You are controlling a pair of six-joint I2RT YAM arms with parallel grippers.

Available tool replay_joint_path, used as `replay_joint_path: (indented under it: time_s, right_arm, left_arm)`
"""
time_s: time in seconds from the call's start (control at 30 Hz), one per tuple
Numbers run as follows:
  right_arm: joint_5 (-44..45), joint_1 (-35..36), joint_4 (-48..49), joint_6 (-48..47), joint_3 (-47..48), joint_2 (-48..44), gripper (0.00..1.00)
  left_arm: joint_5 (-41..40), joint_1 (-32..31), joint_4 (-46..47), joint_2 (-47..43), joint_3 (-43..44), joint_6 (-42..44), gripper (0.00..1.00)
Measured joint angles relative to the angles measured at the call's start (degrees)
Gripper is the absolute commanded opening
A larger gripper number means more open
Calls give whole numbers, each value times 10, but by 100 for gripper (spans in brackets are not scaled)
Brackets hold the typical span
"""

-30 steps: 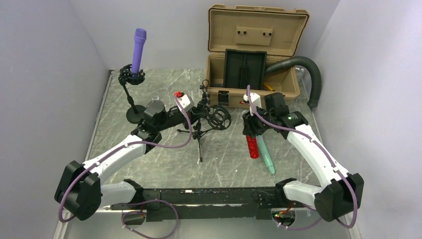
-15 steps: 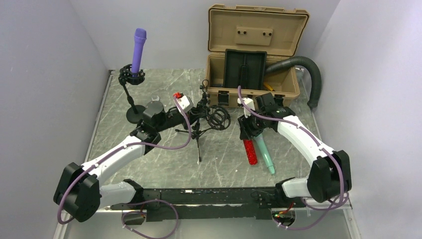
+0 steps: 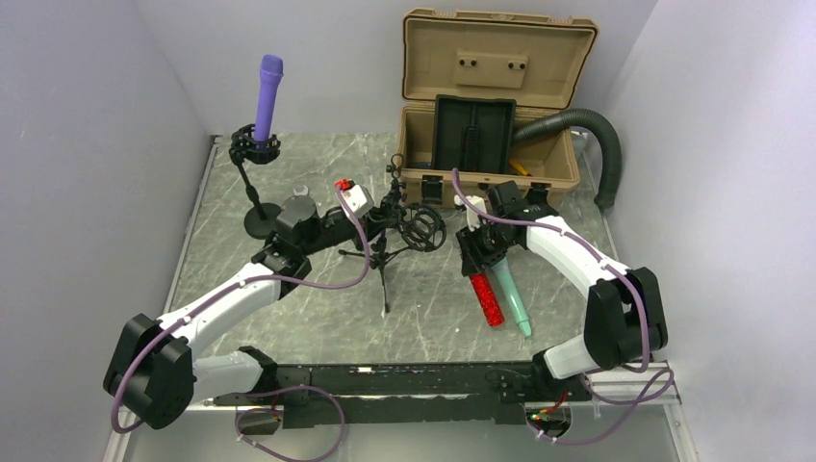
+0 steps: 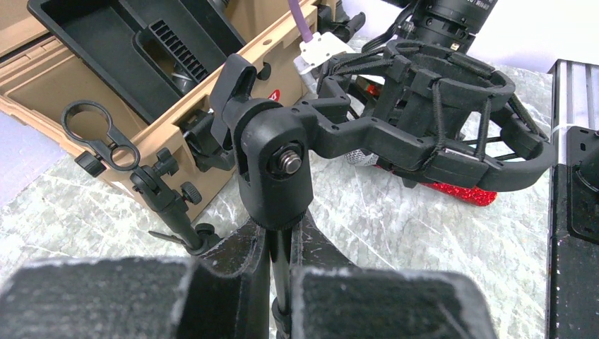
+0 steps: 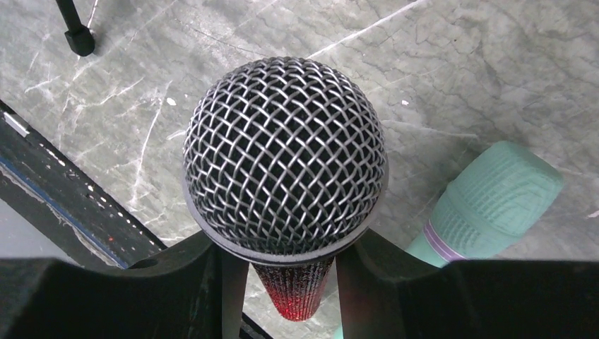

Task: Remove the microphone from the stand

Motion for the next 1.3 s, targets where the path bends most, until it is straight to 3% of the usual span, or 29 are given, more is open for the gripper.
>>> replay_joint_path:
  time_s: [0.53, 0.8, 1.3]
  right_arm:
    - [-12, -1, 0, 12, 2, 68, 0]
    - [-9, -1, 0, 18, 10, 125, 10]
    - [6, 2, -14, 24, 35, 183, 44]
  left_arm:
    - [-2, 0, 2, 0, -1, 0, 0]
    - [-3, 0, 2, 0, -1, 0, 0]
    - [-3, 0, 2, 0, -1, -1, 0]
